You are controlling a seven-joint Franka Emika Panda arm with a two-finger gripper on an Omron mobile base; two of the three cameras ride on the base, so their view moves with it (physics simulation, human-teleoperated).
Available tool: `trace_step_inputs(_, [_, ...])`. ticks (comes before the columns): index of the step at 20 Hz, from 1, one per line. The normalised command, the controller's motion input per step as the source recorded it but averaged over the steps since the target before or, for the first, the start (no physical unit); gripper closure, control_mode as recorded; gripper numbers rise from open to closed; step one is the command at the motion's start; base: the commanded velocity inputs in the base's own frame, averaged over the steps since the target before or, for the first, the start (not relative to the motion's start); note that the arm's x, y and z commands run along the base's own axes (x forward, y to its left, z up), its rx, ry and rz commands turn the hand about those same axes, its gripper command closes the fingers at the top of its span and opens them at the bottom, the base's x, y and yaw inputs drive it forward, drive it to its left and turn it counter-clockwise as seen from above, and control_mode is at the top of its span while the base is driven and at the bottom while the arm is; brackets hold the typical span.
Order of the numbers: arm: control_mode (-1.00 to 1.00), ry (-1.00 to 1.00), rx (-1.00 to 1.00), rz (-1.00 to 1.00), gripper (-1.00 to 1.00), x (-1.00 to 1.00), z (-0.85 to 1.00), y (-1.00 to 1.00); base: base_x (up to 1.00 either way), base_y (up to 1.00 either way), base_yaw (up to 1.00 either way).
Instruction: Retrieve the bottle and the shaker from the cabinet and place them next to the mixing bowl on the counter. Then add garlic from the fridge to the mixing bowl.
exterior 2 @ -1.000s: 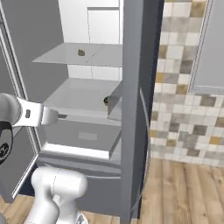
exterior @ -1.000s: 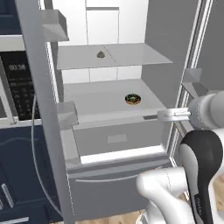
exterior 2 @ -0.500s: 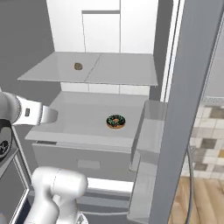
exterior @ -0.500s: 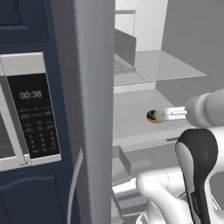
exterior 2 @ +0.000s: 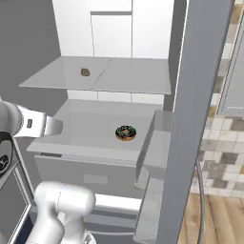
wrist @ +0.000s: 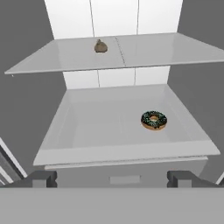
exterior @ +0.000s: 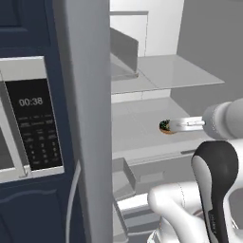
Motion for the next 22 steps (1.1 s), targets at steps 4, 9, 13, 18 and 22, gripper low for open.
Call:
trace_step_inputs(4, [1.0, 0.0, 0.0, 0.0, -1.0, 0.0, 0.0, 0.0, 0.31, -0.64, 0.24])
trace_step_inputs(9, [1.0, 0.0, 0.0, 0.0, -1.0, 0.0, 0.0, 0.0, 0.19, -0.25, 0.1])
trace_step_inputs(13, [1.0, 0.0, 0.0, 0.0, -1.0, 0.0, 0.0, 0.0, 0.63, 0.0, 0.0])
trace_step_inputs(18, [1.0, 0.0, 0.0, 0.0, -1.0, 0.0, 0.0, 0.0, 0.1, 0.0, 0.0])
trace_step_inputs(22, [1.0, 0.0, 0.0, 0.0, -1.0, 0.0, 0.0, 0.0, 0.0, 0.0, 0.0])
